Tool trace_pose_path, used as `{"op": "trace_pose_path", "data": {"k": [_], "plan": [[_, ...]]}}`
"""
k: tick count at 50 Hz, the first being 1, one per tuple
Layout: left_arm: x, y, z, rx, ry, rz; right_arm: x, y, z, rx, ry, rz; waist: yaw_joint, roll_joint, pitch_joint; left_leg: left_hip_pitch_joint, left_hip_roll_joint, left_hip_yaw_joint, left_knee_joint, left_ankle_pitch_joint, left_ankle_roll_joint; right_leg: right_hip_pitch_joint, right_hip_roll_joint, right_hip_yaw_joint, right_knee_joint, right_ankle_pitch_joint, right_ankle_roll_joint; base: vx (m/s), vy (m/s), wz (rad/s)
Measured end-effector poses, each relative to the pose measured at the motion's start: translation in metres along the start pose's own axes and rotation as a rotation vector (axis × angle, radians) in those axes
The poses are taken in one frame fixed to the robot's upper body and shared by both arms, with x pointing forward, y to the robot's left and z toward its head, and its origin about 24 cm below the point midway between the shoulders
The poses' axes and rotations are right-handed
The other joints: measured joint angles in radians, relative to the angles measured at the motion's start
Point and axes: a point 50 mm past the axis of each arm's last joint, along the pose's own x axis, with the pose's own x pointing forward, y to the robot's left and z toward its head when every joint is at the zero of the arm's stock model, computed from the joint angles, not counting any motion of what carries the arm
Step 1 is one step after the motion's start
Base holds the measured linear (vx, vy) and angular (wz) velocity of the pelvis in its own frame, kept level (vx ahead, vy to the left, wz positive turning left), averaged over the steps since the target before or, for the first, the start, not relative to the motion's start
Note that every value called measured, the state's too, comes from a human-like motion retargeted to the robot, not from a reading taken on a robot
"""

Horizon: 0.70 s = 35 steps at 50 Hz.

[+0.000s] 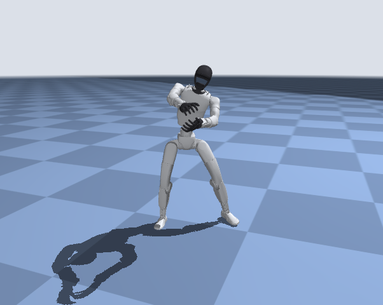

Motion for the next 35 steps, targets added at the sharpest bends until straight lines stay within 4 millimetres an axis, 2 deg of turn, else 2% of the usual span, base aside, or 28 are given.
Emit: {"op": "trace_pose_path", "data": {"k": [3, 5, 7, 9, 11, 13, 15, 20, 22, 26, 30, 35], "plan": [[0.007, -0.066, 0.071, 0.145, -0.215, -0.128, 0.018, -0.073, 0.041, 0.119, -0.108, -0.295, -0.154, 0.044, -0.076, 0.056, 0.014, 0.040, -0.020, 0.049, 0.001, 0.039, 0.033, 0.028, -0.076, 0.035, 0.026, 0.25, -0.18, -0.88], [-0.002, -0.106, 0.113, 0.294, -0.367, -0.225, 0.016, -0.122, 0.069, 0.166, -0.238, -0.440, -0.233, 0.084, -0.120, 0.090, 0.022, 0.081, -0.033, 0.078, 0.003, 0.057, 0.050, 0.047, -0.117, 0.055, 0.038, 0.26, -0.15, -0.89], [-0.017, -0.144, 0.145, 0.449, -0.508, -0.314, 0.005, -0.164, 0.092, 0.160, -0.374, -0.555, -0.280, 0.124, -0.154, 0.123, 0.024, 0.125, -0.043, 0.099, -0.001, 0.065, 0.061, 0.070, -0.145, 0.069, 0.053, 0.26, -0.12, -0.97], [-0.035, -0.181, 0.167, 0.575, -0.636, -0.393, -0.010, -0.199, 0.111, 0.116, -0.492, -0.662, -0.295, 0.159, -0.174, 0.154, 0.014, 0.144, -0.047, 0.103, -0.006, 0.067, 0.066, 0.102, -0.165, 0.078, 0.071, 0.25, -0.08, -1.05], [-0.056, -0.214, 0.182, 0.663, -0.750, -0.464, -0.026, -0.227, 0.127, 0.058, -0.589, -0.763, -0.286, 0.188, -0.180, 0.177, -0.007, 0.129, -0.040, 0.092, -0.006, 0.068, 0.066, 0.139, -0.179, 0.084, 0.087, 0.22, -0.03, -1.09], [-0.077, -0.241, 0.190, 0.719, -0.854, -0.529, -0.043, -0.247, 0.139, 0.010, -0.674, -0.850, -0.263, 0.211, -0.176, 0.190, -0.035, 0.090, -0.020, 0.069, 0.000, 0.069, 0.063, 0.178, -0.188, 0.087, 0.100, 0.19, 0.01, -1.07], [-0.095, -0.259, 0.194, 0.760, -0.943, -0.586, -0.058, -0.261, 0.148, -0.019, -0.748, -0.916, -0.233, 0.229, -0.167, 0.197, -0.070, 0.040, 0.003, 0.029, 0.005, 0.070, 0.059, 0.216, -0.194, 0.088, 0.109, 0.16, 0.04, -1.03], [-0.117, -0.270, 0.195, 0.920, -1.094, -0.632, -0.082, -0.270, 0.148, -0.055, -0.835, -0.995, -0.160, 0.267, -0.126, 0.213, -0.192, -0.110, -0.020, -0.155, -0.034, 0.079, 0.065, 0.301, -0.208, 0.089, 0.114, 0.09, 0.10, -0.96], [-0.117, -0.273, 0.185, 0.951, -1.113, -0.632, -0.087, -0.266, 0.140, -0.004, -0.847, -1.009, -0.133, 0.270, -0.101, 0.215, -0.231, -0.146, -0.045, -0.218, -0.037, 0.088, 0.071, 0.326, -0.215, 0.086, 0.117, 0.03, 0.13, -0.67], [-0.112, -0.266, 0.169, 1.043, -1.124, -0.645, -0.090, -0.255, 0.113, 0.067, -0.827, -0.986, -0.099, 0.276, -0.068, 0.196, -0.270, -0.157, -0.054, -0.301, 0.013, 0.103, 0.070, 0.344, -0.230, 0.082, 0.109, -0.01, 0.13, -0.22], [-0.093, -0.242, 0.144, 1.072, -1.042, -0.637, -0.088, -0.230, 0.072, 0.219, -0.738, -0.920, -0.084, 0.273, -0.058, 0.191, -0.271, -0.142, -0.052, -0.347, 0.071, 0.110, 0.061, 0.336, -0.245, 0.086, 0.110, -0.04, 0.17, 0.14], [-0.068, -0.194, 0.107, 1.045, -0.870, -0.607, -0.092, -0.178, 0.021, 0.386, -0.580, -0.840, -0.045, 0.241, -0.080, 0.204, -0.296, -0.154, -0.088, -0.351, 0.081, 0.123, 0.036, 0.328, -0.268, 0.115, 0.130, -0.04, 0.19, 0.14]]}}
